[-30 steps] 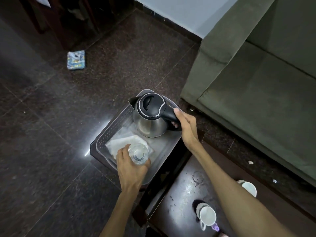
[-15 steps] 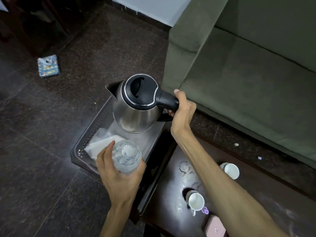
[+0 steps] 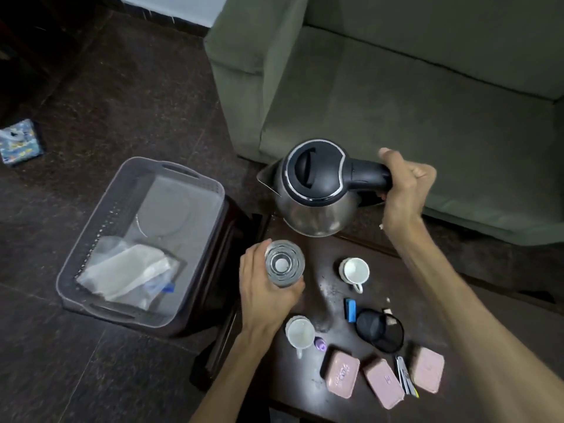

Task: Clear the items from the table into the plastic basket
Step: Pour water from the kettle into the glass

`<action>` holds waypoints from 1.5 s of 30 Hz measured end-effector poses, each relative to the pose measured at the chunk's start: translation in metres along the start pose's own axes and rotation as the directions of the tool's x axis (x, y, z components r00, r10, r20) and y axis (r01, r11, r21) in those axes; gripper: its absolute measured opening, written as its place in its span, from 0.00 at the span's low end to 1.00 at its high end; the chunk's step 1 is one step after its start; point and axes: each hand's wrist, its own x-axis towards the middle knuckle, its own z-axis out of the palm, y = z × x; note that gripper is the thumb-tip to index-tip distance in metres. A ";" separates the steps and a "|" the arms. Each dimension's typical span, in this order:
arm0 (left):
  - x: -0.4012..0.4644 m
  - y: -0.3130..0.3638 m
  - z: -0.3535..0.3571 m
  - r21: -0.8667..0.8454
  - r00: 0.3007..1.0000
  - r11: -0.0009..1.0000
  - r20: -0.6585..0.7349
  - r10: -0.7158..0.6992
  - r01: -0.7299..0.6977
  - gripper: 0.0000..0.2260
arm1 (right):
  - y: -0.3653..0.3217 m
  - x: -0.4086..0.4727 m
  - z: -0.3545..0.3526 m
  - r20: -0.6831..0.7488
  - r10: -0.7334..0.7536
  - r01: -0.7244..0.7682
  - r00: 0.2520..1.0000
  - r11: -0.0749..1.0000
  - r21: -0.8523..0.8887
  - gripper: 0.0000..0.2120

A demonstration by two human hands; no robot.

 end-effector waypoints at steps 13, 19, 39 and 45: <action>0.009 -0.043 0.099 0.197 0.988 0.980 0.144 -0.057 0.028 0.38 | 0.070 0.047 -0.116 0.220 -0.048 0.140 0.974 0.895 -0.423 0.27; 0.015 -0.042 0.124 0.223 0.984 0.975 0.176 -0.035 -0.005 0.39 | 0.090 0.048 -0.127 0.264 -0.035 0.178 0.964 0.822 -0.541 0.25; 0.003 -0.046 0.154 0.238 0.975 0.971 0.216 -0.053 0.000 0.36 | 0.107 0.027 -0.128 0.447 -0.216 0.497 0.868 0.372 -0.784 0.25; -0.001 -0.047 0.152 0.225 0.971 0.974 0.222 -0.093 0.042 0.40 | 0.104 0.019 -0.124 0.474 -0.224 0.524 0.852 0.325 -0.788 0.25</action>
